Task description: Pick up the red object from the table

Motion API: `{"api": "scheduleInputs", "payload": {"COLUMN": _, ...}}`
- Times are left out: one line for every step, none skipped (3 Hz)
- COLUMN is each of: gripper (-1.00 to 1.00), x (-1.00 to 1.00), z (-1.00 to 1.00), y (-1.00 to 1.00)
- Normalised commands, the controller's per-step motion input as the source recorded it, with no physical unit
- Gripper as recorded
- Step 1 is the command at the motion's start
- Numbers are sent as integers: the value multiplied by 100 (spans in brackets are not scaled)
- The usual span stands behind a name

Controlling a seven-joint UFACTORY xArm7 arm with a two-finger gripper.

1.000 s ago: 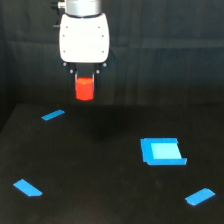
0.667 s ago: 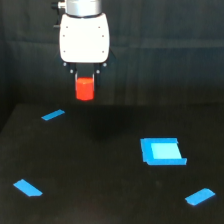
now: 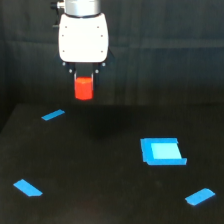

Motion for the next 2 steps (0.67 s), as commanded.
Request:
{"api": "scheduleInputs", "payload": {"gripper": -100, "x": -2, "z": 3, "y": -3}}
{"api": "scheduleInputs", "payload": {"gripper": -83, "x": 3, "z": 7, "y": -10}}
